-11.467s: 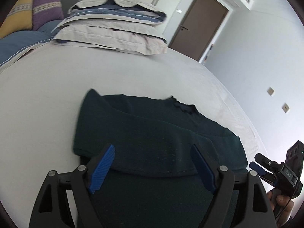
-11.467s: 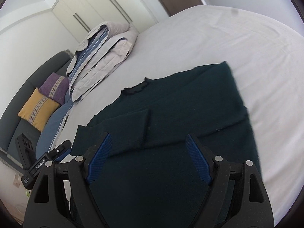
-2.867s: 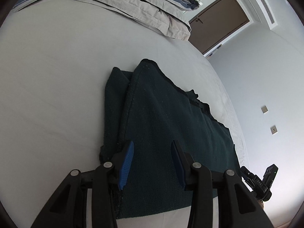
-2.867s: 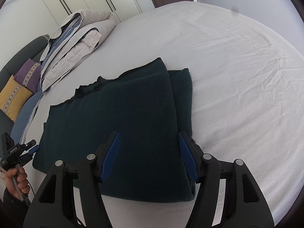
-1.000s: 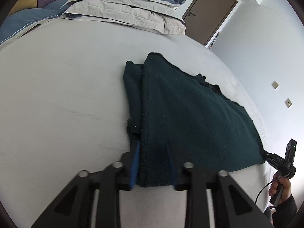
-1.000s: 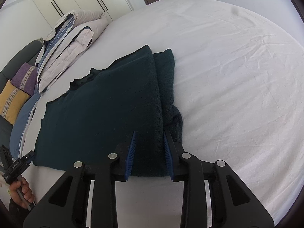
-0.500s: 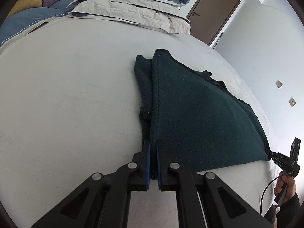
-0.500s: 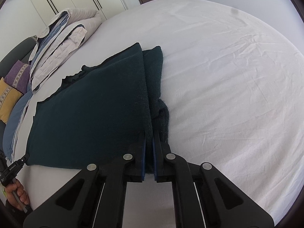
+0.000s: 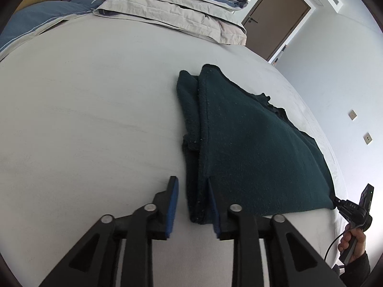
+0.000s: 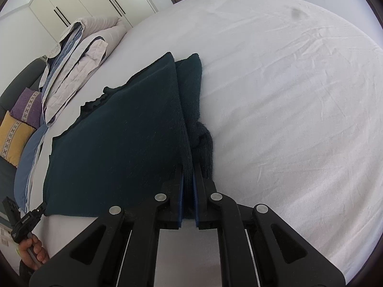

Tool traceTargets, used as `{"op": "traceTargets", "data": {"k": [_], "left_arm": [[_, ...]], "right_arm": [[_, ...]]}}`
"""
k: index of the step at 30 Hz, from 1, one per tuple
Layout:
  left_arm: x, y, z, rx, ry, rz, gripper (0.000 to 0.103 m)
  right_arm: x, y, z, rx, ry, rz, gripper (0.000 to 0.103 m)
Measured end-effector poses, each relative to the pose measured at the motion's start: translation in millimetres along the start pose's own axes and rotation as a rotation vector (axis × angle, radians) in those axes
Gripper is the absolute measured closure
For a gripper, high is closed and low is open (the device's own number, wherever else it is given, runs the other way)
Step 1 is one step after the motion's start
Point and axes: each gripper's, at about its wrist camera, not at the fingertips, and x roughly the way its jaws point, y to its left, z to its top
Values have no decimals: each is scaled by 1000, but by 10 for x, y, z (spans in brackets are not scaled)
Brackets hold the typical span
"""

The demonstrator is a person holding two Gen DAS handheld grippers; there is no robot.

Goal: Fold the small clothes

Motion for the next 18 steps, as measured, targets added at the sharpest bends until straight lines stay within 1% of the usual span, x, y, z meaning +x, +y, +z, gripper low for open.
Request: {"op": "traceTargets", "data": {"k": [1,3,4,5,8,12,13,14,16,18], "left_arm": [[-55,5,24,-11,-14,7,70],[-182,-32,88,-10,-56,11,69],[-233,-74,130,-1,-74,19,68],[-269,-125,182,12,-90,18,64],[-268,-314,334,54,-113,6,57],[-131,-583,455,95,-97,-38,52],[-94,-640,449,111,-89,-43,48],[-51,-693,438,127,-81,-41,47],[29,-755,389,146,-57,-38,47],[99,-763,341,141,-36,-41,47]], "right_arm": [[-32,-7,8,9,5,0,96],[-144,12,18,9,-14,-10,96],[-201,35,25,1,-24,-29,96],[-250,65,37,-8,-33,-44,96],[-292,148,92,-32,-43,-58,96],[-109,149,126,-49,-19,-93,96],[-20,119,113,-47,5,-96,96],[34,107,91,-49,9,-88,96],[21,166,41,-105,-20,-120,97],[3,190,6,-125,-25,-134,98]]}}
